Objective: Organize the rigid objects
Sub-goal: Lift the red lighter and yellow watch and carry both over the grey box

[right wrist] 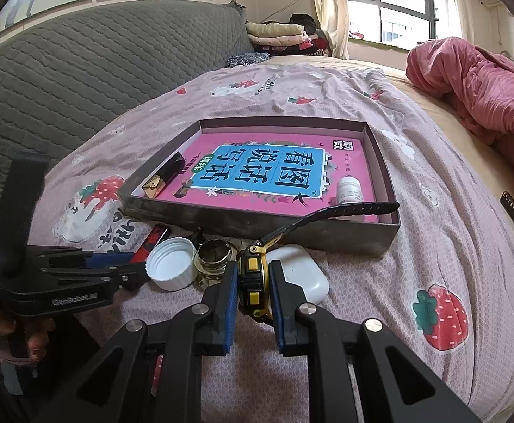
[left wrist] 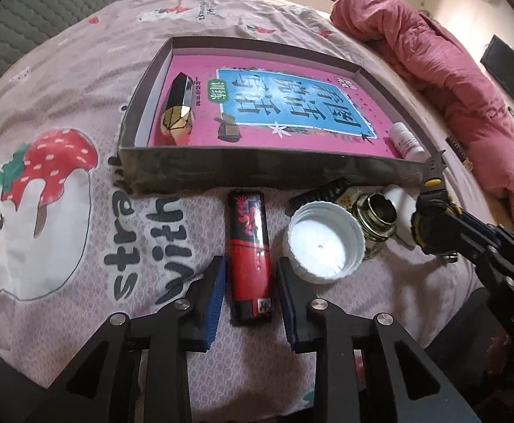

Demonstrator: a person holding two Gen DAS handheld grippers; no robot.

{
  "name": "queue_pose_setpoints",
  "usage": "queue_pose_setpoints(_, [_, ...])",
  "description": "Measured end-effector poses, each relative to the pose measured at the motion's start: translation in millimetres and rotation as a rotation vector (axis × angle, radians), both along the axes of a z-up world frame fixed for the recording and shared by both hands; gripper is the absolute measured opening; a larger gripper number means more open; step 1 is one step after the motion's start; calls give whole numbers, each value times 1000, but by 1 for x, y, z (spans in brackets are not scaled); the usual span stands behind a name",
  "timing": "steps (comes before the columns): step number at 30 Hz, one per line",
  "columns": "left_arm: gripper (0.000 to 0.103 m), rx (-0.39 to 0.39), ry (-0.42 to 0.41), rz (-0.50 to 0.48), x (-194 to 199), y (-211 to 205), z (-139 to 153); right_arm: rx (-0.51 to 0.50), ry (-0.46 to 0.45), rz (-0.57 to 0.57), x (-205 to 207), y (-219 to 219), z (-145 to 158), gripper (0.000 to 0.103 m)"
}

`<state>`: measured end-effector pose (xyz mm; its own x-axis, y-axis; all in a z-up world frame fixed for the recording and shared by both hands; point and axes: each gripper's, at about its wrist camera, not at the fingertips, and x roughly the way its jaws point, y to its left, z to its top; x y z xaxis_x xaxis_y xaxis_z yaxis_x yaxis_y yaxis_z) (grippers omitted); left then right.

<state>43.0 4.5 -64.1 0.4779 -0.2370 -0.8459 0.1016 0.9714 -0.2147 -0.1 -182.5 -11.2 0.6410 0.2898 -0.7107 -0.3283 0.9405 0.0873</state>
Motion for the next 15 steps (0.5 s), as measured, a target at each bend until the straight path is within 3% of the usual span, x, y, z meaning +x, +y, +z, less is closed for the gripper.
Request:
queue_pose_setpoints(9, [23,85,-40,-15,12,-13,-1,11,1,-1,0,-1,0,17])
queue_pose_setpoints(15, [23,25,-58,0,4,1,13,12,-16,-1,-1,-1,4,17])
